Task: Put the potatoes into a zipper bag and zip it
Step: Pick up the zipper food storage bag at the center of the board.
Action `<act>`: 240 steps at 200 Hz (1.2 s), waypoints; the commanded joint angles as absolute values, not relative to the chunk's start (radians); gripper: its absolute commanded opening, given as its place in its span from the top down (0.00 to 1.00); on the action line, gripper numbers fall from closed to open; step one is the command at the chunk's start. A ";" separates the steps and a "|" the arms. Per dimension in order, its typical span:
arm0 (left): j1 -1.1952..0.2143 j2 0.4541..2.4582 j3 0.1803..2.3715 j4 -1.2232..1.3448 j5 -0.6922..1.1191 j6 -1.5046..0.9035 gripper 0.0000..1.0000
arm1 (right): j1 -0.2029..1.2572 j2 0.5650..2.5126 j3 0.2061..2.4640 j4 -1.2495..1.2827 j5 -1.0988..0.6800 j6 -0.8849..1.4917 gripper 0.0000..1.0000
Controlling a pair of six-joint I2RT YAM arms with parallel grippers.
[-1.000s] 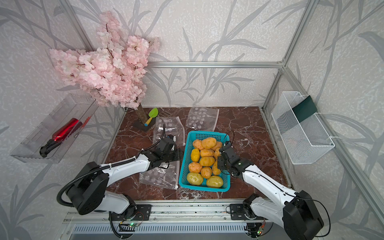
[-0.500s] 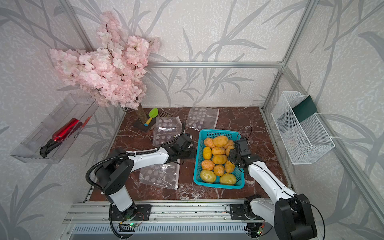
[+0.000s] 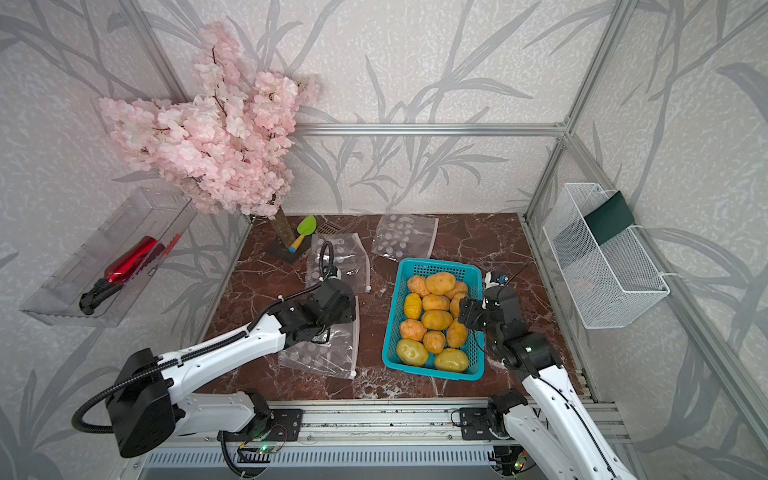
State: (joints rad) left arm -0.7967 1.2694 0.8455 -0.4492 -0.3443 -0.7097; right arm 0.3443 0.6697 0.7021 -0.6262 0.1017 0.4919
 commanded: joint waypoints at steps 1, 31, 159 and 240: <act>-0.798 1.251 0.812 -0.537 -0.400 -0.686 0.37 | 0.412 0.620 0.705 -0.681 0.068 0.519 0.23; -0.799 1.304 0.811 -0.521 -0.385 -0.668 0.40 | 0.515 0.604 0.680 -0.665 0.048 0.528 0.23; -0.802 1.615 0.946 -0.470 -0.278 -0.634 0.49 | 0.546 0.657 0.643 -0.614 0.030 0.514 0.24; -0.802 1.646 0.960 -0.451 -0.279 -0.646 0.41 | 0.550 0.662 0.640 -0.603 0.017 0.512 0.24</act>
State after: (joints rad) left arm -0.7982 1.6234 0.9291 -0.4400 -0.2508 -0.6289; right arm 0.5438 0.6682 0.6472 -0.6247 0.0193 0.5220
